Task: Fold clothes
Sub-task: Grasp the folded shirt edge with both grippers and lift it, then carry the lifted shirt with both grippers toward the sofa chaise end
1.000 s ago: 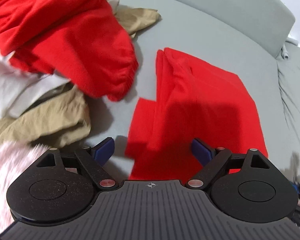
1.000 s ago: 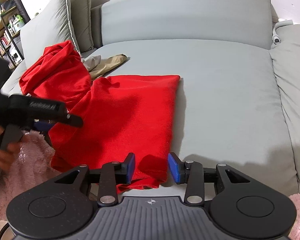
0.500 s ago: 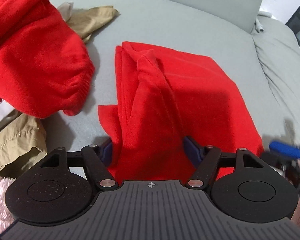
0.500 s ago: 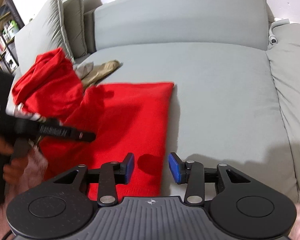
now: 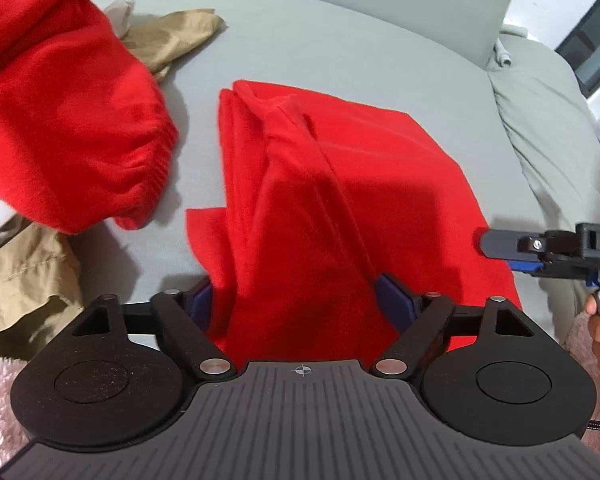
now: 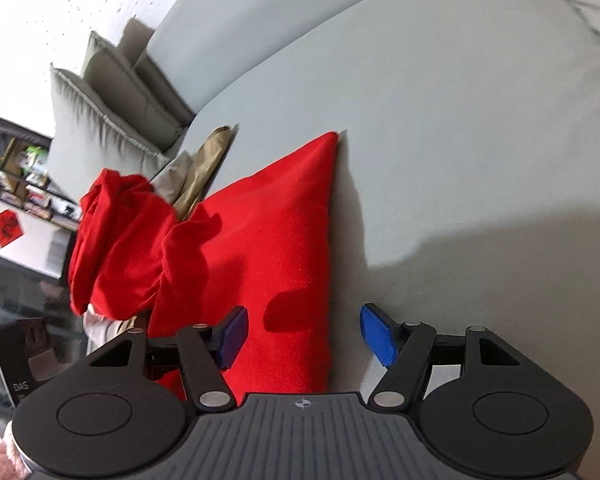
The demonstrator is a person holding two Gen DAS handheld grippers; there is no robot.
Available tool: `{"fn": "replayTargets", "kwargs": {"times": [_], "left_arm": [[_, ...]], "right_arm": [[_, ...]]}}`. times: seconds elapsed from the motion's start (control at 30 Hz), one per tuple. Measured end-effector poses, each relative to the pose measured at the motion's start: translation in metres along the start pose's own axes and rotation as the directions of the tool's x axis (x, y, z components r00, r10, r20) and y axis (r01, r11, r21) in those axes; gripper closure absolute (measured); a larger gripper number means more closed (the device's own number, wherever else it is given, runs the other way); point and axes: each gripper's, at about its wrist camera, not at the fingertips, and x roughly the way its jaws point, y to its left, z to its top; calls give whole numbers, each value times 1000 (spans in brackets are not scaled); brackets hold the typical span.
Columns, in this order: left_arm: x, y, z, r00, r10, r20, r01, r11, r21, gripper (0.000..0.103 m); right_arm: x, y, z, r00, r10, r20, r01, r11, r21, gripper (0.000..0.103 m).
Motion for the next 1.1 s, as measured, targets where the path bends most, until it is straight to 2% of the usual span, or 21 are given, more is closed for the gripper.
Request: {"fn": "replayTargets", "kwargs": {"times": [0.13,0.17,0.23,0.27,0.3,0.33,0.4,0.47,0.5,0.57,0.6,0.63,0.8,1.1], "left_arm": [[4,-3,3,1000,5,-4,-5,1000,12,18],[4,-4,3,1000,7,-4,-7,1000,14,23],[-1,-7,4,1000,23,6,-23,999,23,41],[-3,-8,5,1000,29,10,-30,999,25,55],[-6,-10,5,999,38,15,-38,999,31,62],[-10,-14,5,998,54,25,-55,998,42,64],[-18,-31,2,991,120,56,-125,987,100,71],[-24,-48,-1,982,172,81,-183,971,153,72],[-27,-56,-3,978,185,92,-199,964,174,73],[-31,-67,-6,976,188,106,-206,959,194,73],[-34,-73,-8,976,185,112,-205,958,201,73],[-37,-79,-9,976,182,119,-203,956,210,73],[-42,-122,-11,984,136,117,-164,946,280,73],[-26,-200,-5,990,99,99,-131,903,410,73]], "right_arm": [[22,6,4,1000,13,-24,-13,1000,-5,66],[27,9,4,1000,0,-21,0,1000,-10,70],[31,17,2,999,-33,-12,33,999,-26,76],[29,27,1,998,-70,-1,70,995,-72,78],[28,36,-1,994,-107,12,108,986,-128,80],[27,46,-3,990,-142,26,144,973,-183,82],[22,80,-15,968,-232,93,250,902,-351,84],[17,105,-28,948,-278,156,319,834,-449,85],[16,108,-30,944,-285,169,331,822,-463,85],[3,128,-44,912,-325,249,409,751,-518,85],[-5,130,-47,904,-332,268,426,739,-521,85],[-9,130,-48,902,-335,273,431,740,-516,85],[-54,98,-49,895,-371,248,442,813,-380,85],[-108,40,-52,863,-422,276,482,853,-200,85]]}}
